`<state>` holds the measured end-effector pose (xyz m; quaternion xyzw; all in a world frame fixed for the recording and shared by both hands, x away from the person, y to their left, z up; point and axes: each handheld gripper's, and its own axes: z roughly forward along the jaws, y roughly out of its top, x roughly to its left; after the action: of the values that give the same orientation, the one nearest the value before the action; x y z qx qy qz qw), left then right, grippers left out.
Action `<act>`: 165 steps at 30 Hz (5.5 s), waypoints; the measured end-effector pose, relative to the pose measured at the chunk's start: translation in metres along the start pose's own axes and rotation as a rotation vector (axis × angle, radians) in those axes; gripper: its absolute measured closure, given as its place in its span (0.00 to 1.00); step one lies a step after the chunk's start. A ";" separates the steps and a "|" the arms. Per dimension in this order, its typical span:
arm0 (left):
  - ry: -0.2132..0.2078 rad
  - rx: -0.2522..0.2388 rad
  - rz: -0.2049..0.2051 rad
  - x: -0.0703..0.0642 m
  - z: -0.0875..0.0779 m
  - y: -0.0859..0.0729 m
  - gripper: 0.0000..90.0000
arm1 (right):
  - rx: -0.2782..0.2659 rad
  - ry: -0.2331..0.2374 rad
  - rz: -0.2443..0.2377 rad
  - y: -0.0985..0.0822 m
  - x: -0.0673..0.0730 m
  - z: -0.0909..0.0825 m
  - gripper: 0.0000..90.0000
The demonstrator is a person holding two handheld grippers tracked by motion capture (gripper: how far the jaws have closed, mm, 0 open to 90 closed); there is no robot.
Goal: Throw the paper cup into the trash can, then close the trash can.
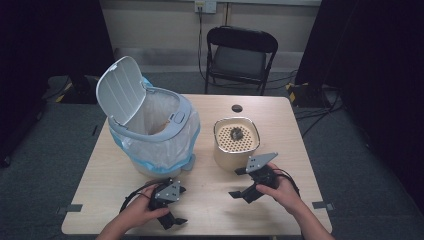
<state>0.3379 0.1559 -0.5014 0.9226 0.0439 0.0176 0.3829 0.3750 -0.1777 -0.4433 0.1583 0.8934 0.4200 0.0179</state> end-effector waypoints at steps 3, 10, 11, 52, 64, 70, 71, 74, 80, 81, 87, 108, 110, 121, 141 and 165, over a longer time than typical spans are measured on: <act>0.000 0.000 0.000 0.000 0.000 0.000 0.00 | 0.025 -0.013 -0.009 -0.009 0.003 0.003 0.16; 0.000 0.001 0.001 0.000 0.000 0.000 0.00 | 0.089 -0.059 -0.022 -0.032 0.007 0.012 0.16; 0.000 0.001 0.001 0.000 0.000 0.000 0.00 | 0.092 -0.061 -0.024 -0.035 0.007 0.014 0.16; 0.033 -0.029 -0.285 -0.032 -0.068 -0.022 0.18 | 0.038 -0.112 -0.040 -0.057 0.008 0.023 0.14; 0.105 -0.009 -0.430 -0.033 -0.122 -0.028 0.19 | 0.038 -0.113 -0.039 -0.057 0.008 0.023 0.14; 0.142 -0.026 -0.480 -0.032 -0.157 -0.029 0.27 | 0.038 -0.115 -0.038 -0.057 0.008 0.023 0.14; 0.147 -0.031 -0.489 -0.032 -0.162 -0.029 0.27 | 0.038 -0.114 -0.038 -0.057 0.008 0.023 0.14; 0.170 -0.041 -0.505 -0.031 -0.176 -0.029 0.28 | 0.038 -0.114 -0.038 -0.057 0.008 0.023 0.14; 0.194 -0.046 -0.520 -0.030 -0.201 -0.029 0.30 | 0.038 -0.114 -0.037 -0.057 0.008 0.023 0.14; 0.196 -0.048 -0.528 -0.030 -0.206 -0.030 0.30 | 0.038 -0.115 -0.038 -0.057 0.008 0.023 0.14; 0.241 -0.065 -0.532 -0.027 -0.230 -0.028 0.30 | 0.038 -0.115 -0.038 -0.057 0.008 0.023 0.14; 0.284 -0.075 -0.542 -0.004 -0.284 0.003 0.36 | 0.038 -0.115 -0.037 -0.057 0.008 0.023 0.14; 0.288 -0.077 -0.540 -0.002 -0.287 0.009 0.36 | 0.037 -0.115 -0.039 -0.057 0.008 0.023 0.14; 0.326 -0.079 -0.493 0.008 -0.304 0.042 0.37 | 0.037 -0.117 -0.039 -0.057 0.008 0.023 0.14; 0.396 -0.131 -0.448 0.029 -0.310 0.072 0.44 | 0.036 -0.116 -0.039 -0.057 0.008 0.023 0.14; 0.508 -0.140 -0.460 0.058 -0.308 0.092 0.44 | 0.037 -0.115 -0.040 -0.057 0.008 0.023 0.14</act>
<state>0.3816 0.3145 -0.2188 0.8261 0.3433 0.1630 0.4160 0.3559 -0.1926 -0.5006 0.1648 0.9015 0.3931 0.0747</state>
